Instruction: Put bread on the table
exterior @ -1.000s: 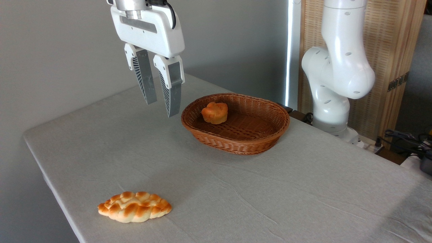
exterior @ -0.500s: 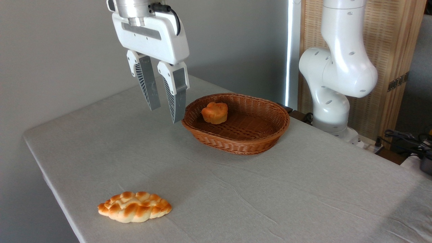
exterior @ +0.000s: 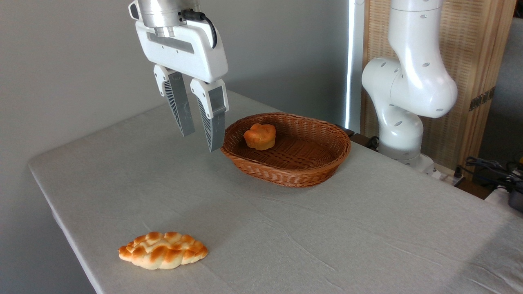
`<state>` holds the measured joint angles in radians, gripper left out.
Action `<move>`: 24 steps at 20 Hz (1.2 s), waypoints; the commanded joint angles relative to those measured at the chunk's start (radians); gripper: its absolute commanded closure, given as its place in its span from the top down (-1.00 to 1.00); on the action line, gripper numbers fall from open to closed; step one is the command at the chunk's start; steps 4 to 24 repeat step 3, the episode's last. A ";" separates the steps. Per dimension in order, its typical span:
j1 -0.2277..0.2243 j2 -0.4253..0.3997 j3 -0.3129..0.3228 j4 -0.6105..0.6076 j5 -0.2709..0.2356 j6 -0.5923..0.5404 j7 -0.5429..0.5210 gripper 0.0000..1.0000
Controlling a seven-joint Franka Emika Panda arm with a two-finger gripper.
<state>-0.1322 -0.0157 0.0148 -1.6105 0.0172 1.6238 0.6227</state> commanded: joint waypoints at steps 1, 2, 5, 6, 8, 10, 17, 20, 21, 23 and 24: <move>0.013 -0.003 -0.012 0.000 0.003 0.001 -0.001 1.00; 0.014 -0.003 -0.010 0.000 0.003 0.001 -0.001 1.00; 0.014 -0.003 -0.010 0.000 0.003 0.001 -0.001 1.00; 0.014 -0.003 -0.010 0.000 0.003 0.001 -0.001 1.00; 0.014 -0.003 -0.010 0.000 0.003 0.001 -0.001 1.00; 0.014 -0.003 -0.010 0.000 0.003 0.001 -0.001 1.00; 0.014 -0.003 -0.010 0.000 0.003 0.001 -0.001 1.00; 0.014 -0.003 -0.010 0.000 0.003 0.001 -0.001 1.00; 0.014 -0.003 -0.010 0.000 0.003 0.001 -0.001 1.00; 0.014 -0.003 -0.010 0.000 0.003 0.001 -0.001 1.00; 0.014 -0.003 -0.010 0.000 0.003 0.001 -0.001 1.00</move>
